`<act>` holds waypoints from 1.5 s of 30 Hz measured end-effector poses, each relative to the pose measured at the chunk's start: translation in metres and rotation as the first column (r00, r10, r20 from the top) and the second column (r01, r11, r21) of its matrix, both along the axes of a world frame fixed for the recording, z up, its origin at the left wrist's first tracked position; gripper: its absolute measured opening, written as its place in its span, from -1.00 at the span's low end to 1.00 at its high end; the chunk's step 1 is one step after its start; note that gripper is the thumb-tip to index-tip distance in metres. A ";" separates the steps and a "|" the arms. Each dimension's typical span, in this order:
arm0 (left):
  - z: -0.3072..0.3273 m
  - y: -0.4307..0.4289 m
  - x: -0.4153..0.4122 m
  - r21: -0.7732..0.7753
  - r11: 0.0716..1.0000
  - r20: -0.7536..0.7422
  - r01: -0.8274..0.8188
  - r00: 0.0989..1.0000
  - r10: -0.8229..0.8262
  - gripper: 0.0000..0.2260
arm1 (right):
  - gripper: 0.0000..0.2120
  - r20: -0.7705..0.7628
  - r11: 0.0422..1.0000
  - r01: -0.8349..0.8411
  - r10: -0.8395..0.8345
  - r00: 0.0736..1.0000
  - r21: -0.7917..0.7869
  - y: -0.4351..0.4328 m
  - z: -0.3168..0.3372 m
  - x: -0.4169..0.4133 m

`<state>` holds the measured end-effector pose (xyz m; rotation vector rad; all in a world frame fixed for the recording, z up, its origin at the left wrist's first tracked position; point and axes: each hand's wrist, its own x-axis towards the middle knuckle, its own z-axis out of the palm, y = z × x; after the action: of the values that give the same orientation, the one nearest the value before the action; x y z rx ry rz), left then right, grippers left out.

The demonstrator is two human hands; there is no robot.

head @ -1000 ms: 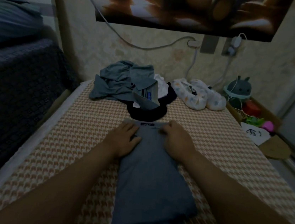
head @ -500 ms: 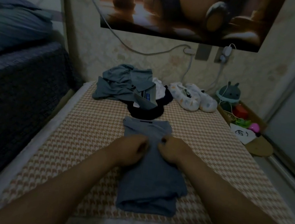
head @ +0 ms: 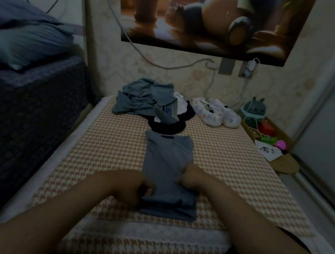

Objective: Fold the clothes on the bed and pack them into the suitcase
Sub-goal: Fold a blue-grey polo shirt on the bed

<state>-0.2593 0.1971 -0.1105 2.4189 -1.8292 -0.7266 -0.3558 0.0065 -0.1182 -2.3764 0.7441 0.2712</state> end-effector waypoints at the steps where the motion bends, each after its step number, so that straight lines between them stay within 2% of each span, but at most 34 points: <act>1: 0.000 0.001 -0.004 0.083 0.996 -0.052 -0.024 0.998 0.028 -0.85 | -0.60 -0.084 0.987 -0.055 0.043 0.996 -0.153 0.001 -0.002 -0.004; 2: -0.001 0.000 -0.008 0.145 0.988 -0.079 -0.059 0.994 0.071 -0.84 | -0.59 -0.135 0.960 -0.093 0.059 0.989 -0.265 0.002 -0.003 -0.006; 3: -0.001 -0.004 -0.010 0.142 0.986 -0.057 -0.086 0.994 0.095 -0.81 | -0.59 -0.131 0.937 -0.094 0.052 0.990 -0.336 0.001 -0.007 -0.005; 5: -0.003 -0.018 -0.008 -0.046 0.994 0.093 -0.098 0.990 0.102 -0.72 | -0.60 0.034 0.889 -0.026 0.047 0.998 -0.458 -0.001 -0.010 -0.001; 7: -0.009 -0.033 -0.003 -0.318 0.942 0.191 -0.107 0.966 0.175 -0.71 | -0.57 0.224 0.820 -0.015 0.173 0.959 -0.572 -0.004 -0.019 0.005; 9: -0.023 -0.043 0.002 -0.514 0.849 0.115 -0.118 0.972 0.204 -0.79 | -0.54 0.218 0.789 -0.171 0.359 0.907 -0.591 -0.005 -0.031 0.009; 10: -0.034 -0.046 0.005 -0.533 0.840 0.102 -0.101 0.978 0.183 -0.76 | -0.48 0.186 0.802 -0.254 0.408 0.894 -0.541 -0.006 -0.040 0.010; 11: -0.044 -0.048 0.006 -0.484 0.870 0.118 -0.094 0.978 0.171 -0.66 | -0.40 0.133 0.810 -0.311 0.426 0.895 -0.498 -0.007 -0.046 0.008; 13: -0.062 -0.048 0.009 -0.235 0.960 0.169 -0.151 0.967 0.193 -0.39 | -0.16 0.000 0.812 -0.362 0.408 0.913 -0.458 -0.014 -0.052 0.005; 14: -0.068 -0.047 0.010 -0.132 0.973 0.173 -0.191 0.962 0.213 -0.32 | -0.05 -0.031 0.810 -0.359 0.390 0.920 -0.463 -0.018 -0.052 0.003; 16: -0.070 -0.047 0.012 -0.076 0.975 0.161 -0.210 0.962 0.220 -0.26 | 0.03 -0.048 0.799 -0.334 0.360 0.932 -0.500 -0.023 -0.051 0.000; 19: -0.059 -0.042 0.011 -0.053 0.985 0.171 -0.165 0.970 0.171 -0.20 | -0.03 -0.040 0.757 -0.335 0.380 0.924 -0.561 -0.032 -0.050 0.000; 20: -0.056 -0.039 0.010 -0.035 0.988 0.166 -0.147 0.975 0.151 -0.17 | -0.11 -0.003 0.716 -0.343 0.430 0.903 -0.608 -0.034 -0.052 0.001; 22: -0.050 -0.031 0.008 -0.023 0.995 0.134 -0.097 0.986 0.099 -0.06 | -0.35 0.149 0.657 -0.348 0.577 0.803 -0.669 -0.032 -0.052 0.001; 24: -0.046 -0.023 0.007 -0.035 0.999 0.114 -0.036 0.993 0.040 0.07 | -0.54 0.278 0.669 -0.356 0.648 0.709 -0.652 -0.026 -0.051 -0.003; 26: -0.045 -0.017 0.006 -0.041 0.999 0.151 0.010 0.989 -0.003 0.13 | -0.48 0.262 0.722 -0.422 0.628 0.733 -0.549 -0.018 -0.044 -0.016; 27: -0.042 -0.015 0.003 -0.045 0.998 0.177 0.031 0.984 -0.023 0.13 | -0.36 0.220 0.715 -0.449 0.631 0.744 -0.536 -0.016 -0.043 -0.023; 30: -0.035 -0.013 -0.006 -0.130 0.986 0.286 0.107 0.956 -0.066 -0.03 | 0.00 -0.040 0.582 -0.573 0.681 0.731 -0.578 -0.017 -0.042 -0.039; 32: -0.035 -0.011 -0.011 -0.207 0.968 0.322 0.139 0.944 -0.067 -0.19 | 0.04 -0.082 0.582 -0.594 0.673 0.735 -0.556 -0.015 -0.042 -0.043; 35: -0.046 -0.011 -0.011 -0.262 0.950 0.399 0.169 0.915 -0.053 -0.38 | -0.06 -0.105 0.592 -0.567 0.633 0.767 -0.572 -0.009 -0.040 -0.043; 38: -0.035 -0.015 -0.011 -0.306 0.950 0.350 0.063 0.935 0.051 -0.70 | -0.27 -0.107 0.600 -0.525 0.592 0.799 -0.603 -0.004 -0.038 -0.038; 40: -0.021 -0.016 -0.007 -0.305 0.951 0.241 -0.052 0.962 0.129 -0.86 | -0.56 -0.027 0.676 -0.459 0.545 0.838 -0.576 -0.006 -0.027 -0.033; 41: -0.015 -0.015 -0.003 -0.333 0.933 0.115 -0.134 0.977 0.181 -0.88 | -0.74 0.041 0.751 -0.420 0.509 0.860 -0.509 -0.008 -0.018 -0.031; 42: -0.008 -0.013 -0.001 -0.374 0.895 -0.058 -0.243 0.969 0.239 -0.78 | -0.89 0.117 0.831 -0.384 0.463 0.878 -0.403 -0.013 -0.008 -0.030; 43: -0.003 -0.011 0.002 -0.389 0.851 -0.234 -0.352 0.932 0.278 -0.66 | -0.93 0.194 0.891 -0.352 0.414 0.889 -0.287 -0.016 0.001 -0.030; 44: 0.002 -0.011 0.006 -0.381 0.811 -0.358 -0.444 0.880 0.313 -0.60 | -0.86 0.268 0.929 -0.312 0.358 0.894 -0.198 -0.019 0.009 -0.030; 45: 0.003 -0.013 0.011 -0.377 0.774 -0.427 -0.508 0.837 0.341 -0.61 | -0.81 0.332 0.955 -0.268 0.296 0.896 -0.128 -0.023 0.013 -0.029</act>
<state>-0.2487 0.1844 -0.1079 2.0950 -1.0885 -0.5194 -0.3852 -0.0164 -0.1056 -2.5115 0.2456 -0.0662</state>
